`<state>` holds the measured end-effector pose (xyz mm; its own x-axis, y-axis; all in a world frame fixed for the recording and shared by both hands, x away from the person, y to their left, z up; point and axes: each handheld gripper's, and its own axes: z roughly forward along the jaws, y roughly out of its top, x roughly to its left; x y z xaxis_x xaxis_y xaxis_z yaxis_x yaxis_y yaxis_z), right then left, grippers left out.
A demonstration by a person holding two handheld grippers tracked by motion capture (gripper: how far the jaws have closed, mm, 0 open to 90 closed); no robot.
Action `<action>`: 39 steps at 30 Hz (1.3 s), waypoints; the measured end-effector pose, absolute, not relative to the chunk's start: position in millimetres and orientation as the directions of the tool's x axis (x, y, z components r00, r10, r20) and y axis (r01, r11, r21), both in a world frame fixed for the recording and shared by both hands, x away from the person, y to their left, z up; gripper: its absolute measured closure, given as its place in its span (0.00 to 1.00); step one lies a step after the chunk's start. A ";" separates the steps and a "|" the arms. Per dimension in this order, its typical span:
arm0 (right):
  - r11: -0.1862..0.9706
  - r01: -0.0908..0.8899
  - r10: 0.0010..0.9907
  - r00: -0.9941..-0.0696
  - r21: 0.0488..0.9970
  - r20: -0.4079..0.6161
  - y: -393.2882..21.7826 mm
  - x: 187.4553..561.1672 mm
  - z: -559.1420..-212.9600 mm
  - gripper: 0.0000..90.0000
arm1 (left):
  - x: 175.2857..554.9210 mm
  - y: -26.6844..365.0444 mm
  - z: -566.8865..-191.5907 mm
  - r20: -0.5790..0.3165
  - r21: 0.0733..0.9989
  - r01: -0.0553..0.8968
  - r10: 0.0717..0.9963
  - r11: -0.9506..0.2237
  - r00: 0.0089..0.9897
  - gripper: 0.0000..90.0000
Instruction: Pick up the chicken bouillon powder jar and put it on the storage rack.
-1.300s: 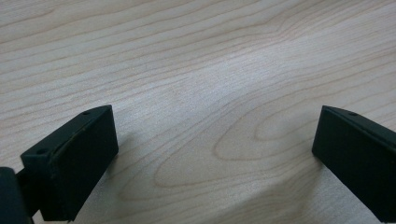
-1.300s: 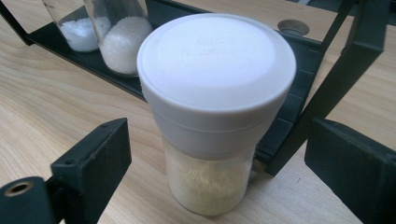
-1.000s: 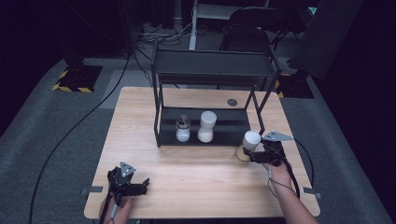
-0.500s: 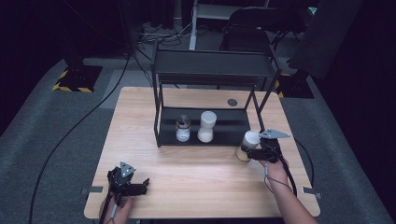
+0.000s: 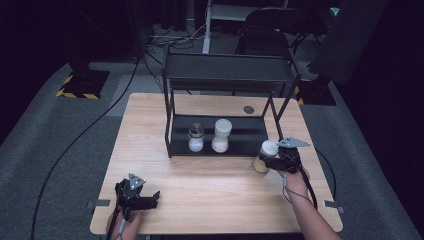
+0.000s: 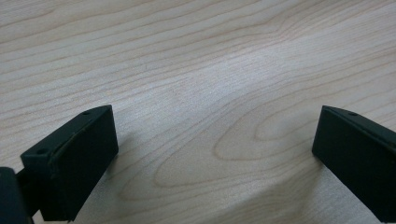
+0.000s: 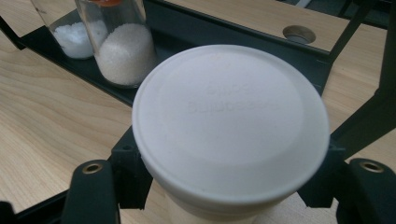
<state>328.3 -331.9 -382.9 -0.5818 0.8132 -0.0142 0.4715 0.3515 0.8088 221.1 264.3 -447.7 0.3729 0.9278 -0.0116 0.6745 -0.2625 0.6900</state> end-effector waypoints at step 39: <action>0.372 0.405 0.770 -0.638 0.835 -0.033 -349.2 294.9 -301.3 0.38 | 221.9 265.9 -448.0 -0.013 0.691 0.672 0.926 -0.265 0.379 0.00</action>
<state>294.9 -349.2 -301.3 -0.6377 0.7696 -0.0334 0.4051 0.3719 0.8352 221.9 265.9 -448.0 0.3785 0.9255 -0.0133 0.6721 -0.2649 0.6914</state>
